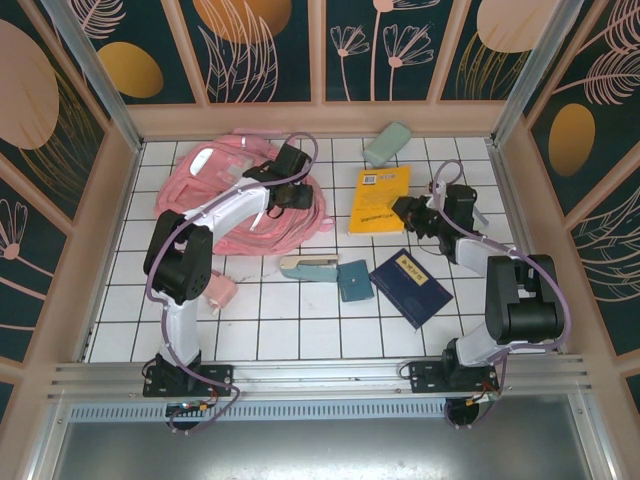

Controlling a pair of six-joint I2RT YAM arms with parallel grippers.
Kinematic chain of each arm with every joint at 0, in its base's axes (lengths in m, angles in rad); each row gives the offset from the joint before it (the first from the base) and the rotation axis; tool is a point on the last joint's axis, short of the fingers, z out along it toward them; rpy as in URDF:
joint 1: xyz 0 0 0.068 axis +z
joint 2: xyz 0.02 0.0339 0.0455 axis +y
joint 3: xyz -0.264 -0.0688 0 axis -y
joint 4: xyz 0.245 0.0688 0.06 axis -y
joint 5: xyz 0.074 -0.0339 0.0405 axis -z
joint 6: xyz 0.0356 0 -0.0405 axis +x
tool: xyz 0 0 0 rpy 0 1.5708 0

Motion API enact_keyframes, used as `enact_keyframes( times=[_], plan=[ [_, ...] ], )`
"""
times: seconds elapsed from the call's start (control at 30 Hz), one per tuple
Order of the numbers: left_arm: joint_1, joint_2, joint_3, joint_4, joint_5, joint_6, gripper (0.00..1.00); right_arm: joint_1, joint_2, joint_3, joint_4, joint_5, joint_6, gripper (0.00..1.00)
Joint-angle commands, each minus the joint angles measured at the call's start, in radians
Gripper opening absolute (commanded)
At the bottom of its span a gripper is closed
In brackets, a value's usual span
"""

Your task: Pack the student bag

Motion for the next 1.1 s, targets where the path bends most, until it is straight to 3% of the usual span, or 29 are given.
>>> enact_keyframes(
  times=[0.0, 0.33, 0.57, 0.73, 1.07],
  plan=[
    [-0.011, 0.027, -0.021, -0.068, -0.185, 0.097, 0.50, 0.014, -0.034, 0.000, 0.061, -0.002, -0.019, 0.00],
    [-0.026, 0.075, -0.072, -0.054, -0.222, 0.144, 0.48, 0.047, -0.008, 0.010, 0.068, 0.004, -0.013, 0.00],
    [-0.029, 0.024, -0.070, -0.032, -0.244, 0.130, 0.01, 0.101, 0.018, 0.028, 0.097, 0.013, 0.016, 0.00],
    [-0.021, -0.036, -0.012, -0.037, -0.190, 0.097, 0.00, 0.151, 0.050, 0.041, 0.165, 0.025, 0.074, 0.00],
    [0.078, -0.135, 0.137, -0.063, 0.078, -0.040, 0.00, 0.273, 0.171, 0.122, 0.338, 0.060, 0.212, 0.00]
  ],
)
